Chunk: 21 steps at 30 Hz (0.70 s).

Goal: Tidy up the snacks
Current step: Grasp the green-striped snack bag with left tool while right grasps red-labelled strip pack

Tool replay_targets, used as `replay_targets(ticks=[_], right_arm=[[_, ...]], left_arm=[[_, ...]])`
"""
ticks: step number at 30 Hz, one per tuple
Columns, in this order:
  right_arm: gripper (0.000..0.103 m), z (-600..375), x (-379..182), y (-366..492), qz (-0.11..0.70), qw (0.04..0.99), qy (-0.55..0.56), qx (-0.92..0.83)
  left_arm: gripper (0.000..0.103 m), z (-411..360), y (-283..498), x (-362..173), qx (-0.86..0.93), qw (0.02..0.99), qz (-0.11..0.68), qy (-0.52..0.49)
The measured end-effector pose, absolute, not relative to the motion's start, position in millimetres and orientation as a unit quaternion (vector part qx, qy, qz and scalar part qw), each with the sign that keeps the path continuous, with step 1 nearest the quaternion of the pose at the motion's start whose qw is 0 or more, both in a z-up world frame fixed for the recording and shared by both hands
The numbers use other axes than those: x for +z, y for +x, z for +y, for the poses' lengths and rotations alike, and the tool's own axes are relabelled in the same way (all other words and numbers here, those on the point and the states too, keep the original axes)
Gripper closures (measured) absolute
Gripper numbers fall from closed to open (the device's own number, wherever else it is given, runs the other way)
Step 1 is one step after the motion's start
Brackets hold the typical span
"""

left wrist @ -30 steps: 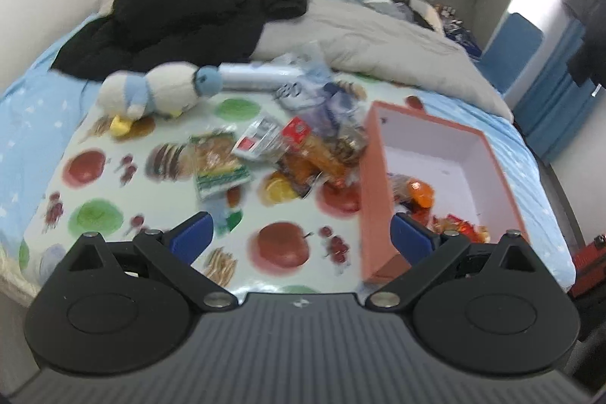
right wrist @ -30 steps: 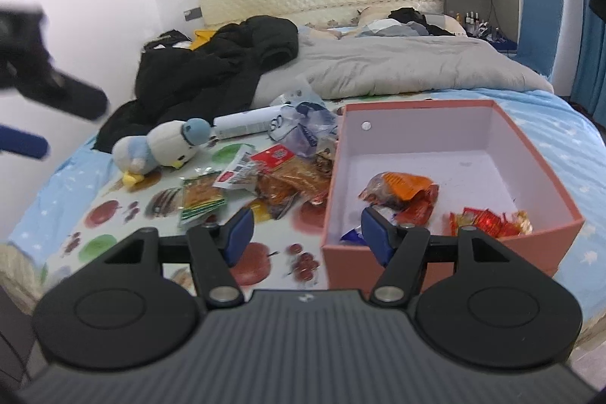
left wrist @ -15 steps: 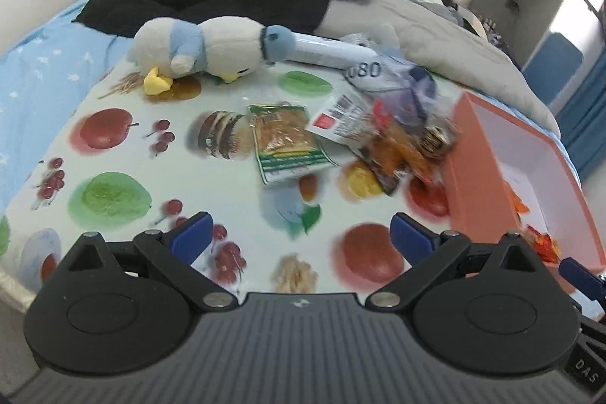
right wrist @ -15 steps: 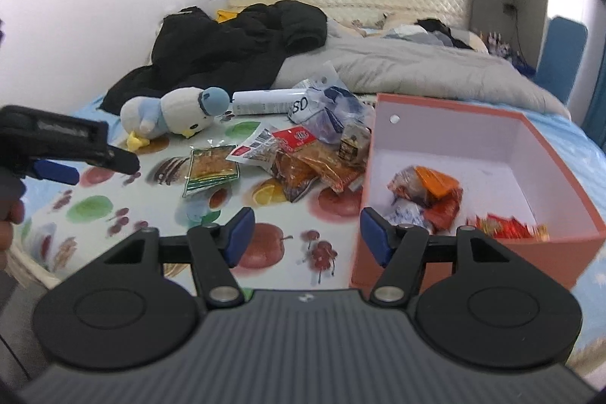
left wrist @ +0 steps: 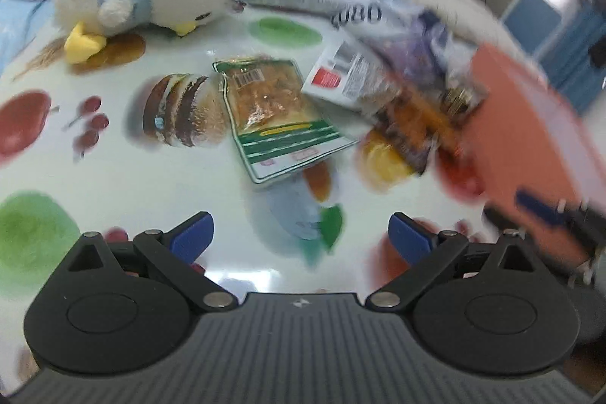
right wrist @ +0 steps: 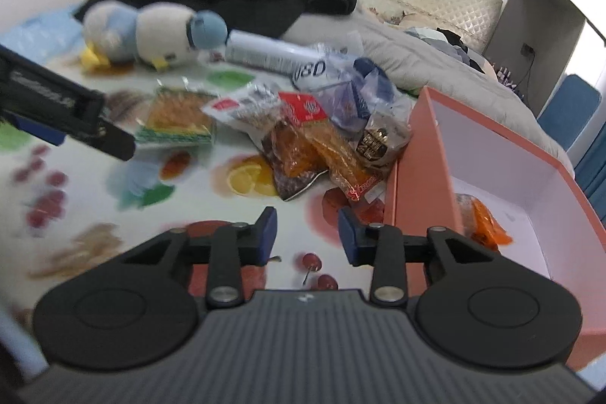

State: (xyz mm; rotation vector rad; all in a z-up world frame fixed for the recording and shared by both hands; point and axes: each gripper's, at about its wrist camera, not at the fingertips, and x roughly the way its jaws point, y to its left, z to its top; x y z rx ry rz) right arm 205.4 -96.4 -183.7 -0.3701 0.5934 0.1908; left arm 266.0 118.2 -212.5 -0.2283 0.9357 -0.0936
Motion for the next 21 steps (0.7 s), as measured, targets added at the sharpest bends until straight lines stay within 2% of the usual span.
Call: replay_targets(ticks=[2,3,8,19,21], right_arm=[[0.066,-89.8,-195.5,219.9,0.291,0.932,-0.200,0.077],[0.070,-88.2,-200.4,229.5,0.299,0.930,-0.199,0.073],[0.070,-77.8,-217.7,260.0,0.283,0.926,-0.248,0.030],[0.070,-71.5,-252.5,309.4,0.295,0.905,-0.307,-0.003],[0.070,-70.5,-255.2,314.0,0.297,0.905,-0.304,-0.004]], left_arm=[[0.003,112.6,274.0,-217.8,-0.055,0.889,0.450,-0.060],[0.003,108.9,277.1,-218.5,-0.064,0.894,0.442,-0.031],[0.005,94.3,298.0,-219.8,-0.108,0.901,0.415,0.058],[0.039,74.4,338.3,-241.9,-0.140,0.890,0.418,0.119],[0.050,73.0,340.7,-246.1,-0.138,0.887,0.422,0.125]])
